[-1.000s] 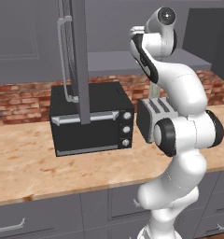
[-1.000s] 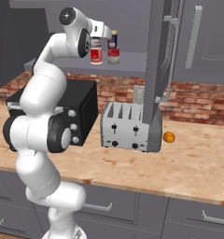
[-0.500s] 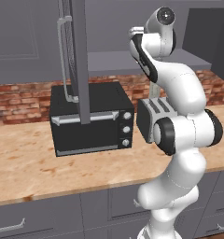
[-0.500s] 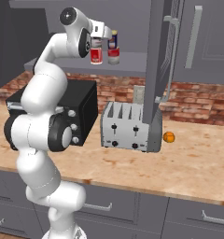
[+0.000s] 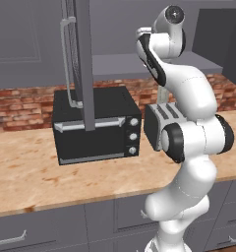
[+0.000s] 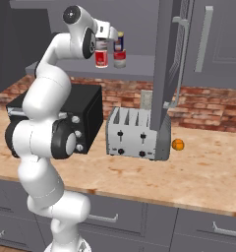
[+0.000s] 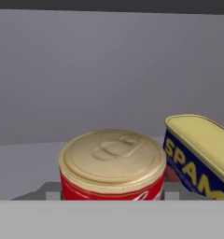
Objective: Stack two cans on top of the other two cans in the cabinet.
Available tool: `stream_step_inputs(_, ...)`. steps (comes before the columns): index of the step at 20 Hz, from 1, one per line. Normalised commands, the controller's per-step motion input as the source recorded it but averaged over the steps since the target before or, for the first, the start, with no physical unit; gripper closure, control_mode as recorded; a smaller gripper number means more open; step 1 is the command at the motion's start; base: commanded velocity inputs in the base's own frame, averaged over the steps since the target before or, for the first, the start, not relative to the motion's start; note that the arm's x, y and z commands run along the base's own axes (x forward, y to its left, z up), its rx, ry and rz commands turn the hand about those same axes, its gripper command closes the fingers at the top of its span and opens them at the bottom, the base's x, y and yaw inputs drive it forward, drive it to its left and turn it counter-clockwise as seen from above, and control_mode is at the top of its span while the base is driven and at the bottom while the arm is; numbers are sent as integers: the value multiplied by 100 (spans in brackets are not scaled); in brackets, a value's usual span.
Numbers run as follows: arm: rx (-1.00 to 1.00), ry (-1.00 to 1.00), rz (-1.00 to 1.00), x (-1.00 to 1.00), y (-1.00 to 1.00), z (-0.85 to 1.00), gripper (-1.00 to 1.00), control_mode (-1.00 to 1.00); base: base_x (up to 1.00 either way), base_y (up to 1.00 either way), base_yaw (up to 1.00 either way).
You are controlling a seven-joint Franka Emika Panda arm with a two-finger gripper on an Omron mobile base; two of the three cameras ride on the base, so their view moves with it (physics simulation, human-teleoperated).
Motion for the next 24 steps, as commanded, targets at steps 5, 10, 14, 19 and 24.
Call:
stream_step_inputs(5,0,0,0,0,0,0,100,-100,0,0,0)
stream_step_inputs(10,0,0,0,0,0,0,100,-100,0,0,0)
stream_step_inputs(14,0,-6,0,-1,0,0,100,-100,0,0,0)
stream_step_inputs(19,0,-9,0,-3,7,0,100,-100,0,0,0)
stream_step_inputs(24,0,-6,0,0,20,-9,100,-100,0,0,0)
